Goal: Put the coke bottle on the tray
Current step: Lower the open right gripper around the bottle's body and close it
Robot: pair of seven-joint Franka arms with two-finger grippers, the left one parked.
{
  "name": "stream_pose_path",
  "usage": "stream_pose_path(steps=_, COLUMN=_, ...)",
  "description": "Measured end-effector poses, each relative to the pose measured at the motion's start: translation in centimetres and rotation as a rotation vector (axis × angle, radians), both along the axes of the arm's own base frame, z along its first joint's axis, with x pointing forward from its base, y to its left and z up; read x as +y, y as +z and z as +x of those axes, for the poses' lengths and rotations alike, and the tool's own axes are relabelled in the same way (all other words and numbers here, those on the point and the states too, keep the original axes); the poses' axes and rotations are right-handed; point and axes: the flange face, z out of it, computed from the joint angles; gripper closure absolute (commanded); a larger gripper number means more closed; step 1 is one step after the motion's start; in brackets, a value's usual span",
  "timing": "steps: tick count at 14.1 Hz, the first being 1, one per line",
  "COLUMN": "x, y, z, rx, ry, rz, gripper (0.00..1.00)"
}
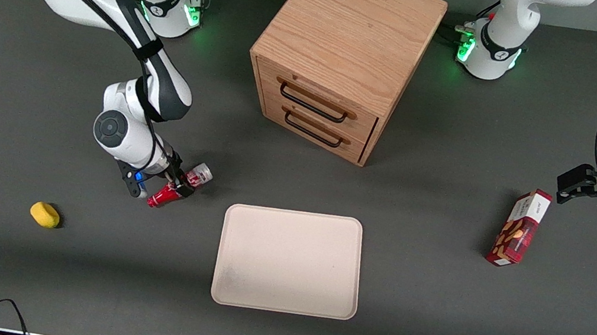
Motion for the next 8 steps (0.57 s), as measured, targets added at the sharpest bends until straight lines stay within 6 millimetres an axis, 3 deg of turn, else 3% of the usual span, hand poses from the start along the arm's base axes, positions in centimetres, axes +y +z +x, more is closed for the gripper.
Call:
stream_pose_path(steps=6, x=-0.8, y=-1.2, z=0.2, rx=-0.006, ry=-0.001, rz=-0.014, gripper=0.17)
stream_pose_path(steps=8, x=-0.8, y=-1.3, z=0.3, rx=-0.020, ry=-0.004, rz=-0.010, gripper=0.29)
